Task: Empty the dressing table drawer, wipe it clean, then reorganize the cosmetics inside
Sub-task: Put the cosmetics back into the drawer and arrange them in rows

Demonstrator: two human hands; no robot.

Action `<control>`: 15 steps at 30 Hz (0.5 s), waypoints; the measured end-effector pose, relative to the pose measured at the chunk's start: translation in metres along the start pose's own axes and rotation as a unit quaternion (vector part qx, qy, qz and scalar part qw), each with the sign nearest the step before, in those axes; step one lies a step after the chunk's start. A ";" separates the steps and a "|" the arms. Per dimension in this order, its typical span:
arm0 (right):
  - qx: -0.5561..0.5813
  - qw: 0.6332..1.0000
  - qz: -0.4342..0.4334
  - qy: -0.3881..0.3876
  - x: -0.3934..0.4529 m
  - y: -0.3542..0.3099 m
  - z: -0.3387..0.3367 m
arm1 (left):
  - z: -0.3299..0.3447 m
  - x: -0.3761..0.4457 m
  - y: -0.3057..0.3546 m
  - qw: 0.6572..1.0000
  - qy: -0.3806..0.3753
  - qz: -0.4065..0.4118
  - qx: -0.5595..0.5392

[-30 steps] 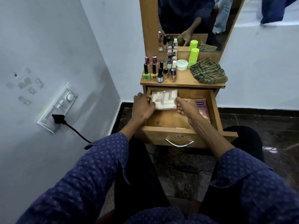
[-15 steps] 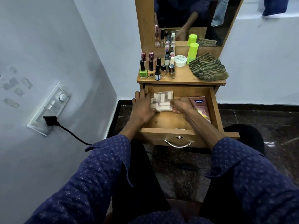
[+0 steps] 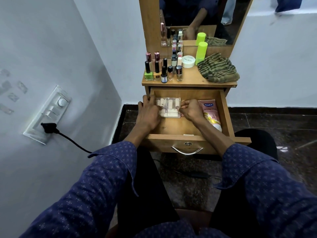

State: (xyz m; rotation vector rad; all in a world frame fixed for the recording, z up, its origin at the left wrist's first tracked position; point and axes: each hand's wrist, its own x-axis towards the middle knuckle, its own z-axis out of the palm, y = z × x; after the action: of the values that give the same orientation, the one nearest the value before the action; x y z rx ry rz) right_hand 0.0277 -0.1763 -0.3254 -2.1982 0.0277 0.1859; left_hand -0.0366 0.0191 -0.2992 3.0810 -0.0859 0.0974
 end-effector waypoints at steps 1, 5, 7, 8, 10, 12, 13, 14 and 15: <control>-0.040 0.999 -0.018 0.004 -0.001 -0.001 0.000 | 0.000 0.000 0.000 1.000 -0.002 -0.001 0.006; -0.123 0.991 -0.050 0.001 -0.008 -0.005 -0.003 | 0.000 0.000 0.001 1.000 -0.013 0.007 0.006; -0.147 0.988 -0.056 0.001 -0.011 -0.007 -0.003 | 0.000 0.000 0.001 1.000 -0.009 0.007 0.009; -0.164 0.985 -0.059 0.002 -0.012 -0.007 -0.003 | 0.000 0.000 0.001 1.000 -0.010 0.005 0.010; -0.214 0.974 -0.071 0.025 -0.017 -0.010 -0.002 | 0.001 0.000 0.001 1.000 -0.019 -0.001 0.005; -0.274 0.954 -0.101 0.059 -0.023 -0.014 -0.001 | 0.000 0.000 0.001 1.000 -0.020 -0.004 -0.005; -0.297 0.944 -0.121 0.074 -0.027 -0.017 -0.001 | -0.002 0.000 0.001 1.000 -0.016 -0.006 -0.017; -0.309 0.937 -0.140 0.084 -0.031 -0.022 -0.002 | -0.003 0.000 0.000 0.999 -0.008 -0.011 -0.034; -0.314 0.932 -0.156 0.094 -0.035 -0.027 -0.003 | -0.005 0.000 0.000 0.999 0.005 -0.016 -0.052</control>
State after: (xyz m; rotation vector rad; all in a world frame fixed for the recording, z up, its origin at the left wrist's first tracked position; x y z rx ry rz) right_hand -0.0041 -0.1646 -0.2971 -2.8100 -0.3141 -0.2289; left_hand -0.0369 0.0197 -0.2944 2.9762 -0.0408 0.1044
